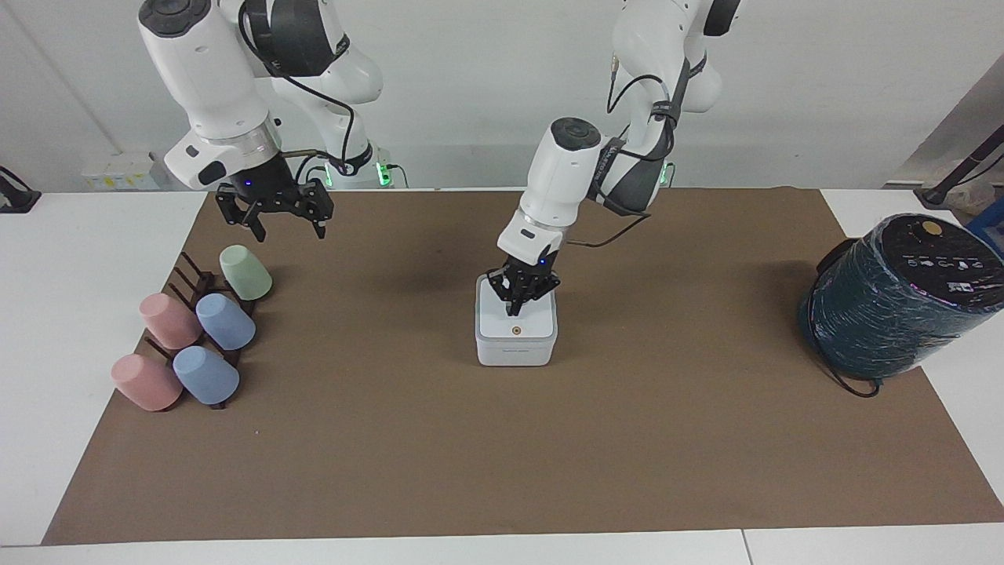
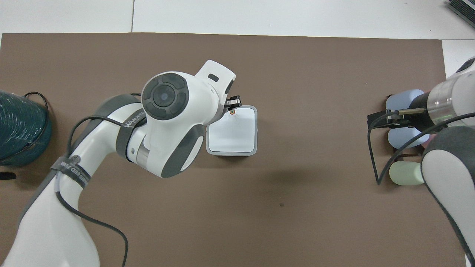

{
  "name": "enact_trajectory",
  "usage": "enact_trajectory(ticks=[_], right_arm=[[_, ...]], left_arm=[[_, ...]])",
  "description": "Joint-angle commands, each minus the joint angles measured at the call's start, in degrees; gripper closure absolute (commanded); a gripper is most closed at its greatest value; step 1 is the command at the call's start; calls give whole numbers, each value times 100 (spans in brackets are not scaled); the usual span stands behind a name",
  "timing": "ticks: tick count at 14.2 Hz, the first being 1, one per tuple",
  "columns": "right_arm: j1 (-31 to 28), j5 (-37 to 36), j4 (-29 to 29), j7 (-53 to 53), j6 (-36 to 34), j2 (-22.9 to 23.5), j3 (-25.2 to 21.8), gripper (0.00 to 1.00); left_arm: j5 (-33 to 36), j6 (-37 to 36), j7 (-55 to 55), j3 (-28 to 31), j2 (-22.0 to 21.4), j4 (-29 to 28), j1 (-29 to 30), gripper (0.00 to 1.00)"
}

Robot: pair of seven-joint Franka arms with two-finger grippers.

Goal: Close trash can lid

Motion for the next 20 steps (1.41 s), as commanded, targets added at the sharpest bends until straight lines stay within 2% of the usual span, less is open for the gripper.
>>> enact_trajectory(ticks=[1,6,10,15,17,18,20], right_arm=[[-72,35,13,-88,-33,-1,32,0],[-72,35,13,-88,-33,-1,32,0],[-72,35,13,-88,-33,-1,32,0],[-72,35,13,-79,-33,-1,32,0],[-72,35,13,-88,-33,-1,32,0],[-72,35,13,-88,-33,-1,32,0],[-72,35,13,-88,-33,-1,32,0]], left_arm=[[-19,-526,162,-24,23,344,282,90],[-19,-1370,1102,38,-144,433,836,90],[-10,-1914,1778,38,-329,433,1520,88],[-1,-2477,3008,29,-680,406,2487,77],[17,-2618,3317,29,-786,406,2717,62],[25,-2636,3362,38,-856,380,2787,44],[25,-2636,3371,38,-944,354,2849,1]])
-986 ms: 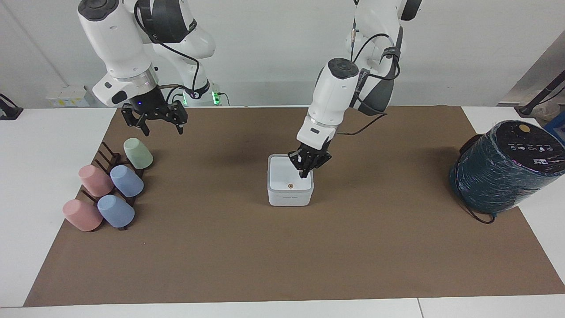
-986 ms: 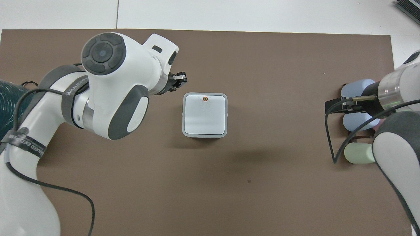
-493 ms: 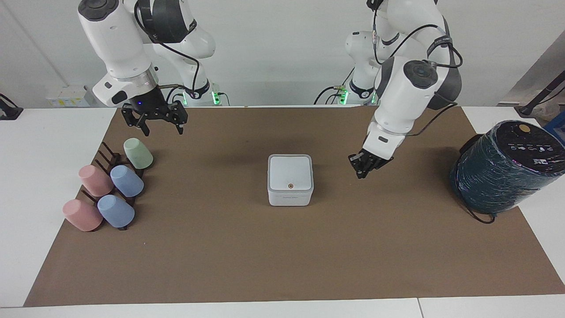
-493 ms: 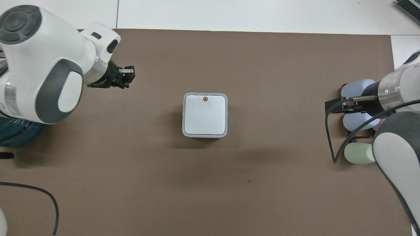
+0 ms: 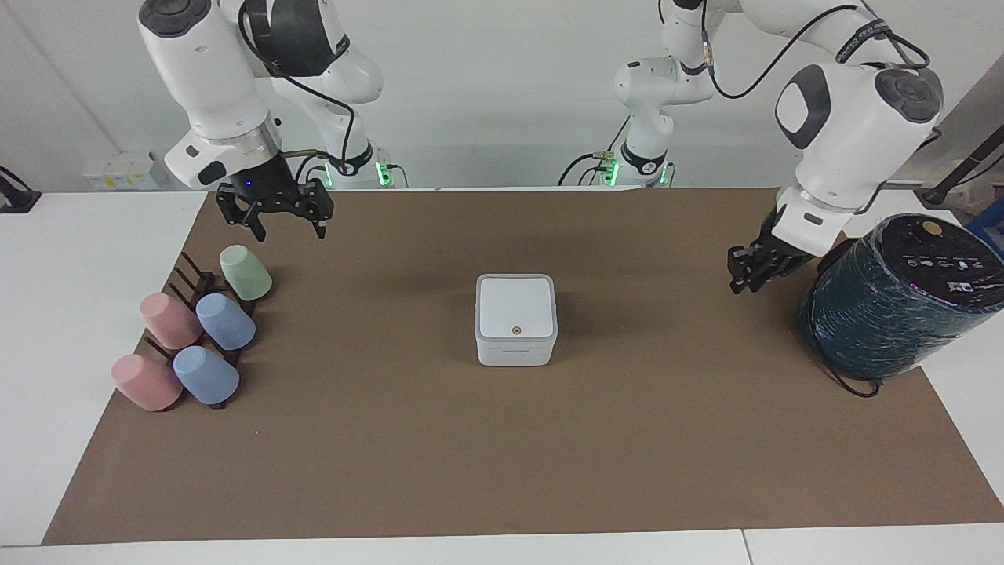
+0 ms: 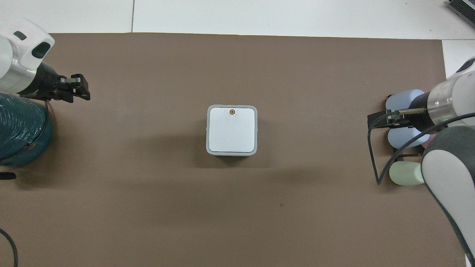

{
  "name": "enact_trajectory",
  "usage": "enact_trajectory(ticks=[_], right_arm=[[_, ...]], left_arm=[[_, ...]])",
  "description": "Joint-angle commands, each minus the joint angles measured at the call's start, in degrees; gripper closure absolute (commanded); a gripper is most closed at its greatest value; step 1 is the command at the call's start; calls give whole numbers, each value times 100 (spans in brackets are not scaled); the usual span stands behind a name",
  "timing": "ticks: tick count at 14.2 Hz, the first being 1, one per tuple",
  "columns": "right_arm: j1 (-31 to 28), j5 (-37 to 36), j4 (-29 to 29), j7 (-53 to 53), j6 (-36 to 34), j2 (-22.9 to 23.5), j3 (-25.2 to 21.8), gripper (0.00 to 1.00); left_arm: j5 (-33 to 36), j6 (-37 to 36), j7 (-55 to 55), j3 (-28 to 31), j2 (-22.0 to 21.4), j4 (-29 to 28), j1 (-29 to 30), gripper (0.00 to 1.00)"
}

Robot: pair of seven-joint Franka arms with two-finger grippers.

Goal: Close trash can lid

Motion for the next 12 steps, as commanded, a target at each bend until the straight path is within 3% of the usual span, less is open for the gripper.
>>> enact_trajectory(ticks=[1,6,12], right_arm=[[-72,35,13,-88,-33,-1,32,0],[-72,35,13,-88,-33,-1,32,0],[-72,35,13,-88,-33,-1,32,0]], left_arm=[[24,-111,82,-46,-228,-82,71,0],[506,-181,414,-2,-395,-65,54,0],[542,-182,811,-2,-466,-56,62,0]])
